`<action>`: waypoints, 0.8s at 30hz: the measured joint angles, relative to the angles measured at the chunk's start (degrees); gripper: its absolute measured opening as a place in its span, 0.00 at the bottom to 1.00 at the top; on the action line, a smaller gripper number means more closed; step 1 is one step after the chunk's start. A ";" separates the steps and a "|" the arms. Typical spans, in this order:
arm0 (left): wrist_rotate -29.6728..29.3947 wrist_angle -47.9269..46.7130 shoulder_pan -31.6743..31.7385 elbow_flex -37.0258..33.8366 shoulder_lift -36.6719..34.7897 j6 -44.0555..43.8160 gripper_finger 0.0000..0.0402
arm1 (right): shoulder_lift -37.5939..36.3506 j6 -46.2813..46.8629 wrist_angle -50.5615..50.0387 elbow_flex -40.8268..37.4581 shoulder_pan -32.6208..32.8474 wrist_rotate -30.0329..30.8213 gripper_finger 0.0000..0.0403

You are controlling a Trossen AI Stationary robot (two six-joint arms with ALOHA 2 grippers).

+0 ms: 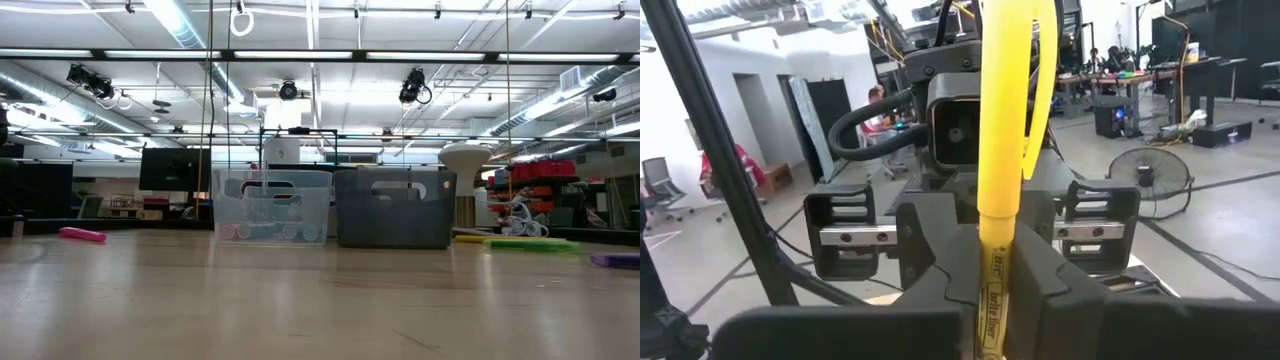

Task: Pick & Place Markers
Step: Put the top yellow marker pen into the black bin

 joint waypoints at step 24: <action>3.75 -29.76 7.00 -0.05 -6.64 -2.80 0.41 | -2.95 43.61 -30.63 0.04 0.24 12.79 0.05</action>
